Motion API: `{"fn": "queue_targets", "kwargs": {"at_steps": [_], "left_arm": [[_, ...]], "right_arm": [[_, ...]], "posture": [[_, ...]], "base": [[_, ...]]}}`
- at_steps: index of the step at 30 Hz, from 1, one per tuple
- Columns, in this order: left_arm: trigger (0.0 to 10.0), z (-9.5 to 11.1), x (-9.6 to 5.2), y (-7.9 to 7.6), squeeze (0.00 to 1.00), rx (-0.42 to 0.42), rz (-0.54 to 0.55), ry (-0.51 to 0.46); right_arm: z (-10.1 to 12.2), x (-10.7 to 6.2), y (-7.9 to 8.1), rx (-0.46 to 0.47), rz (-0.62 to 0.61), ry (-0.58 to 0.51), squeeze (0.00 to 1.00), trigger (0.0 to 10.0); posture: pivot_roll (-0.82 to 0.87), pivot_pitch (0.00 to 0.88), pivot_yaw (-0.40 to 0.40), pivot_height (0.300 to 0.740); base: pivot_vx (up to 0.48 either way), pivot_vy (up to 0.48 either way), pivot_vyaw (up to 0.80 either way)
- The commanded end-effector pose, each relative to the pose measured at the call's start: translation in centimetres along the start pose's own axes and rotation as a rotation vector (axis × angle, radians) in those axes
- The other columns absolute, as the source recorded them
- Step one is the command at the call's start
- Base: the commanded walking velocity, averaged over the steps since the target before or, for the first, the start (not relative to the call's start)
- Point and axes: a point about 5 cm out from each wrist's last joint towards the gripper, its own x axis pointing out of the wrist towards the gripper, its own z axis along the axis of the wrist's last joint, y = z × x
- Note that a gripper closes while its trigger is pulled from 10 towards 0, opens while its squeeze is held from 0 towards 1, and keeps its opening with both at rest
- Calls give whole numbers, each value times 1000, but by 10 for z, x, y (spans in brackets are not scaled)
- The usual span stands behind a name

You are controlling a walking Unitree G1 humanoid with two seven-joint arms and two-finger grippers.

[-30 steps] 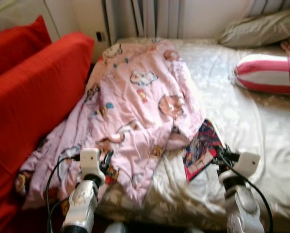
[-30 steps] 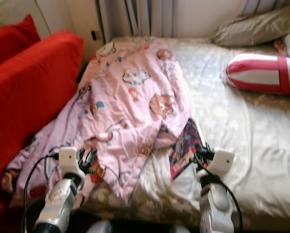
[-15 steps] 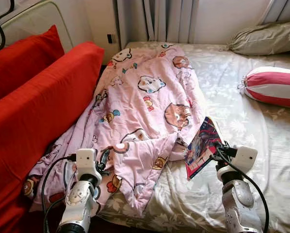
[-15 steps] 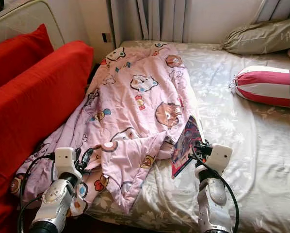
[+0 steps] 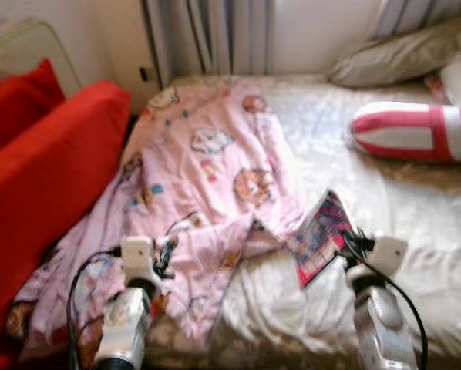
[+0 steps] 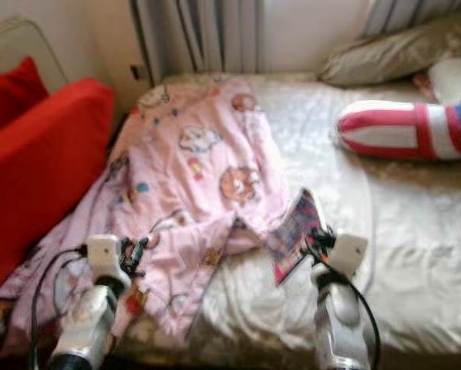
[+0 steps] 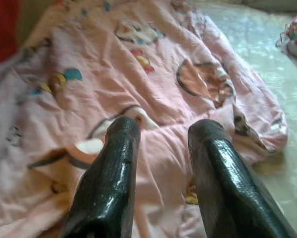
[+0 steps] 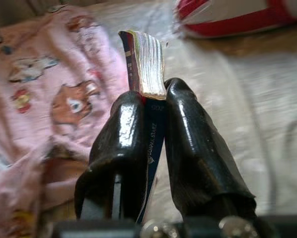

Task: Clean up the room

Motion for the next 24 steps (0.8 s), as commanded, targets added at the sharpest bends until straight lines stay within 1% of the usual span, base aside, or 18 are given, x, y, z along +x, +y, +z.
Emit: {"fn": "queue_targets", "kwargs": {"at_steps": [1, 15, 24], "left_arm": [[10000, -1, -3, 6, 0, 6, 18, 0], [10000, 0, -3, 8, 0, 8, 17, -2], [10000, 0, -3, 7, 0, 14, 7, -1]], "right_arm": [[5, 3, 8, 8, 30, -35, 0, 10000], [4, 3, 10, 18, 39, -31, 0, 10000], [3, 3, 10, 9, 50, -22, 0, 10000]], "posture": [[30, 90, 15, 740], [33, 95, 18, 740], [31, 94, 19, 740]], "base": [[0, -292, 0], [0, -289, 0], [0, -396, 0]]}}
